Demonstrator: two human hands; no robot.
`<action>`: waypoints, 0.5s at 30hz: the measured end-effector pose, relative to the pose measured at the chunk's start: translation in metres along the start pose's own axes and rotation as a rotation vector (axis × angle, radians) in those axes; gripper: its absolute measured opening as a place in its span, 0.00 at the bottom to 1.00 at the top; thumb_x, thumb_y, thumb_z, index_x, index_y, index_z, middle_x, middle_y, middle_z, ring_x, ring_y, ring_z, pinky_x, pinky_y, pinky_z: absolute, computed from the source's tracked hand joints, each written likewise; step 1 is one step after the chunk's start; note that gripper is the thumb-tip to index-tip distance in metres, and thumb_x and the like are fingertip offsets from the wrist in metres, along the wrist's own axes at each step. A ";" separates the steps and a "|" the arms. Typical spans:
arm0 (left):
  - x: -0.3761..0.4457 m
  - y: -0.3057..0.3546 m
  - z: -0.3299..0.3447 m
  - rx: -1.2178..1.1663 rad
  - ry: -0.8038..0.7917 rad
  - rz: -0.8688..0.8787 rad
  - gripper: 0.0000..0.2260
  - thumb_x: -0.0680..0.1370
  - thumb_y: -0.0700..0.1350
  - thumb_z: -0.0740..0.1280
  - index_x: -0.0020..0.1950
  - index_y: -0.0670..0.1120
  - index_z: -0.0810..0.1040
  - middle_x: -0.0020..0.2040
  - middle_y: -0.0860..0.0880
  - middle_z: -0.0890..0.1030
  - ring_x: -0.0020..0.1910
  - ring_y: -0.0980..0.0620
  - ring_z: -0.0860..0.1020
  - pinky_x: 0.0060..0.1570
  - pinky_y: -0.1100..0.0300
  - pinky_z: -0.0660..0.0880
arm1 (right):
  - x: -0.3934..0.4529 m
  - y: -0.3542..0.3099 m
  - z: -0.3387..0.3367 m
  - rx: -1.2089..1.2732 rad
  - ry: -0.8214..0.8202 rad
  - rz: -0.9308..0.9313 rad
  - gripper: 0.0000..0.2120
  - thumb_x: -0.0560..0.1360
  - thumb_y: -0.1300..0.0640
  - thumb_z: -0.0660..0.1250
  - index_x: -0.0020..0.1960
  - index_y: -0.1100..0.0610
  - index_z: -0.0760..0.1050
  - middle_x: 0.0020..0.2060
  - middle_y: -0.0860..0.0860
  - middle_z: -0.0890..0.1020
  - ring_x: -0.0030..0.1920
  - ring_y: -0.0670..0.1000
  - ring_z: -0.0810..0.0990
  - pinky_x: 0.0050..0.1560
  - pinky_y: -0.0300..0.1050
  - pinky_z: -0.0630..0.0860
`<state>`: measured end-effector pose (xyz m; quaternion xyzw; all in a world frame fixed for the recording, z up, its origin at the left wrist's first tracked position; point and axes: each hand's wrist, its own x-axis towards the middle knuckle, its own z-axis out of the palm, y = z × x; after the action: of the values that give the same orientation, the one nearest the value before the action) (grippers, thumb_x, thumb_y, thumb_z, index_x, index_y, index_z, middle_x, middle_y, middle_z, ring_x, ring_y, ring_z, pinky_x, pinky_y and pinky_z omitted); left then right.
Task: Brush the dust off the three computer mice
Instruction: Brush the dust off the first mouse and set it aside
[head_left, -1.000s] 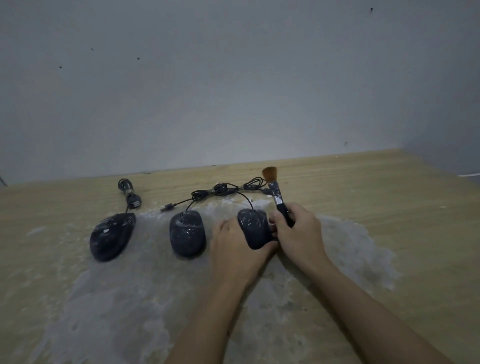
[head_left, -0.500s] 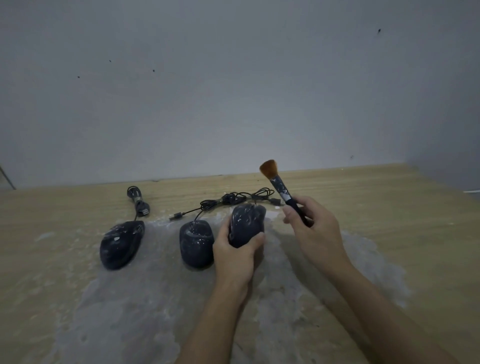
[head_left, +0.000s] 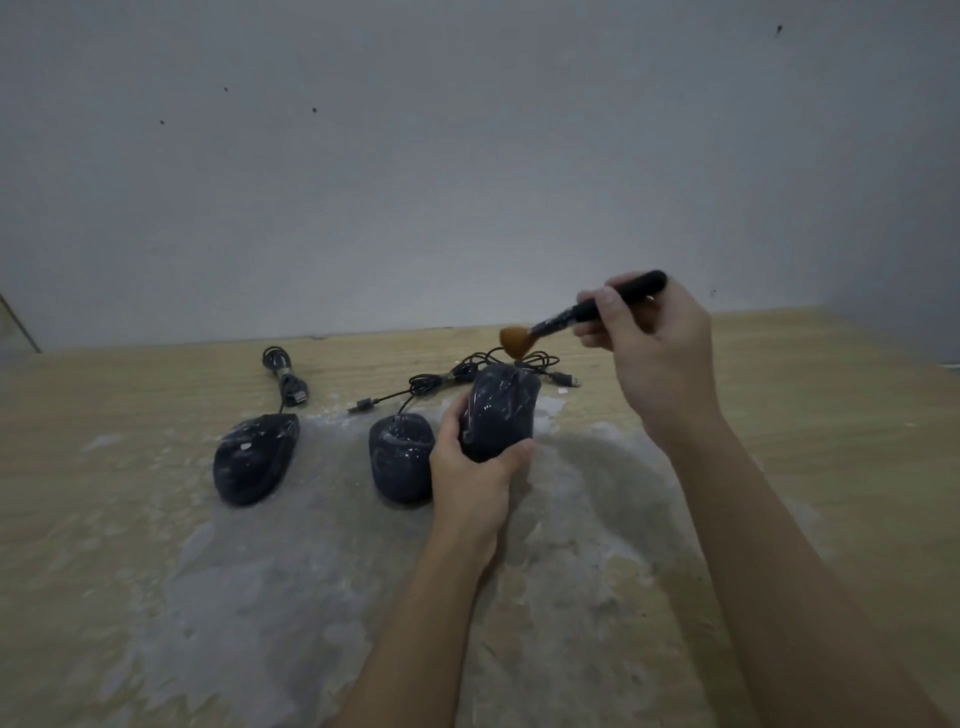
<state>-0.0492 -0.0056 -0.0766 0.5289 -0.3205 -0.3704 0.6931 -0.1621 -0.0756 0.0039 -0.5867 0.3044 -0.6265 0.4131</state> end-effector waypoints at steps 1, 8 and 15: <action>0.001 -0.001 0.000 -0.003 -0.003 0.010 0.32 0.66 0.30 0.72 0.65 0.53 0.70 0.57 0.49 0.80 0.55 0.51 0.79 0.56 0.53 0.77 | 0.000 -0.001 0.004 -0.111 -0.023 -0.075 0.06 0.77 0.61 0.63 0.44 0.52 0.71 0.39 0.53 0.81 0.35 0.49 0.82 0.40 0.41 0.80; 0.004 -0.001 0.000 -0.013 -0.016 0.018 0.31 0.67 0.29 0.71 0.64 0.54 0.71 0.56 0.49 0.80 0.54 0.51 0.79 0.54 0.53 0.78 | 0.002 0.008 0.009 -0.325 -0.078 -0.133 0.04 0.78 0.58 0.60 0.46 0.57 0.67 0.37 0.56 0.80 0.33 0.50 0.82 0.37 0.46 0.80; 0.003 -0.001 0.000 -0.023 -0.044 0.028 0.32 0.67 0.29 0.71 0.64 0.55 0.71 0.58 0.48 0.79 0.55 0.50 0.79 0.54 0.53 0.78 | 0.006 0.002 0.003 -0.370 -0.044 -0.163 0.04 0.78 0.58 0.60 0.45 0.56 0.68 0.37 0.55 0.80 0.34 0.54 0.82 0.40 0.52 0.81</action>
<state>-0.0478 -0.0088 -0.0772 0.5079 -0.3388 -0.3759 0.6971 -0.1588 -0.0814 0.0053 -0.6886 0.3568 -0.5784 0.2529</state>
